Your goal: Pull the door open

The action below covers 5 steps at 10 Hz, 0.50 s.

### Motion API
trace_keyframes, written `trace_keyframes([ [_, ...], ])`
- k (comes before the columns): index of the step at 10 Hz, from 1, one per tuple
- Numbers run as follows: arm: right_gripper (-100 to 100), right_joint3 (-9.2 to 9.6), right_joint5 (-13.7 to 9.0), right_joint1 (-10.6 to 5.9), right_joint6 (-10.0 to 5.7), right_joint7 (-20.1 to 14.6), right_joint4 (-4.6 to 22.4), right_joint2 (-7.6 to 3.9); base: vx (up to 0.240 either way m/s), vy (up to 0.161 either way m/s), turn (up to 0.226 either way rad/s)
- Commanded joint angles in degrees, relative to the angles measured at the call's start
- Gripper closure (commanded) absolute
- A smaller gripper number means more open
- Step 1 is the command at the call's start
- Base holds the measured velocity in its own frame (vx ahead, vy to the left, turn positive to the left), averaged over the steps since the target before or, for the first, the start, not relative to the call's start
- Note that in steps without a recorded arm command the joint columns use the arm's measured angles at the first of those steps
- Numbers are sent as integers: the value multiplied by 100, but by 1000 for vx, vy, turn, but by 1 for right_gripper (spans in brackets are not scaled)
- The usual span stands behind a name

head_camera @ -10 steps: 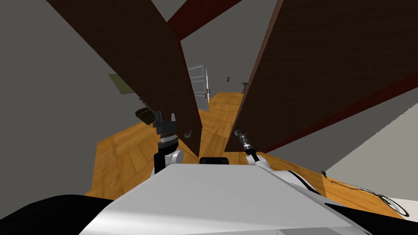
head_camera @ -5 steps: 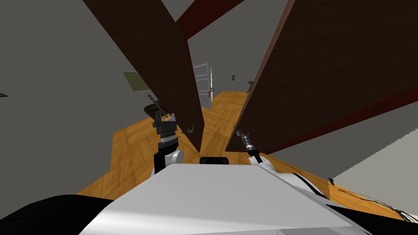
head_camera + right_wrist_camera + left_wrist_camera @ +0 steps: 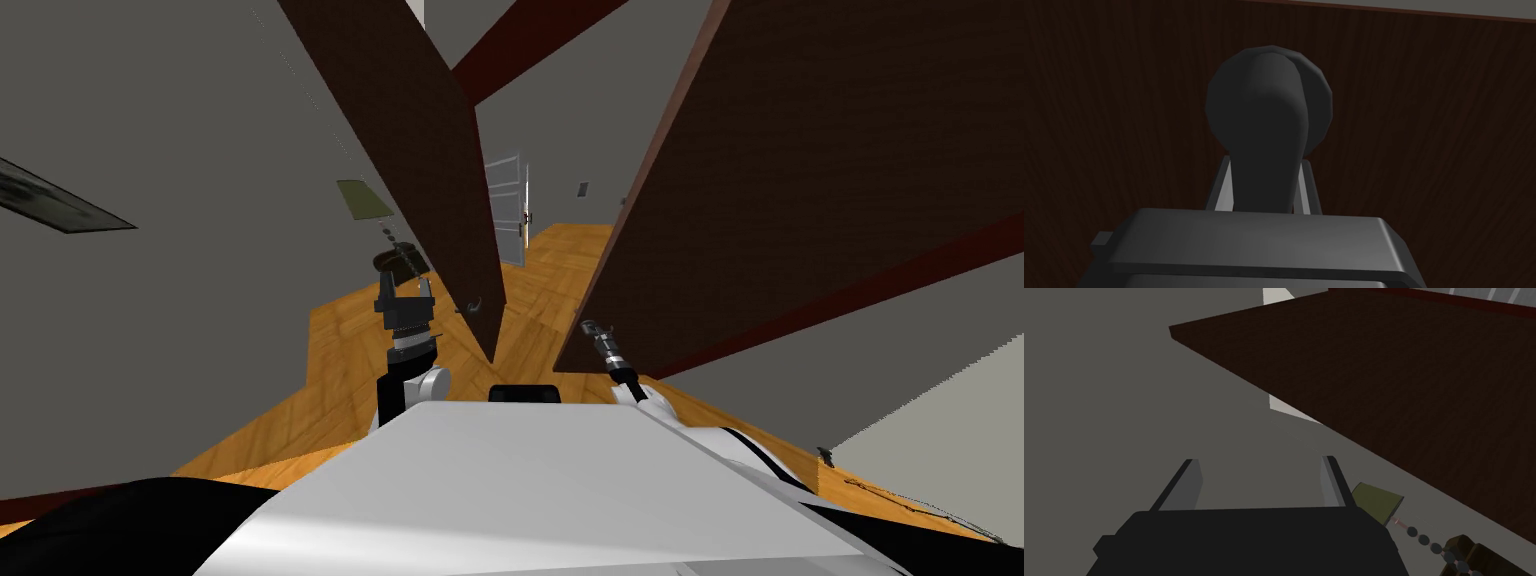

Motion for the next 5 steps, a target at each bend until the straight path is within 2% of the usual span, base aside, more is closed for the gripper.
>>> trace_keyframes([
  [1, 100, 97, -48, -6, -60, 10, 44, 37, -224, -75, 218],
  [3, 100, 166, -147, 21, -62, 27, 24, 13, -218, -82, 198],
  [5, 100, 228, -237, 45, -64, 44, 5, -9, -229, -138, 215],
])
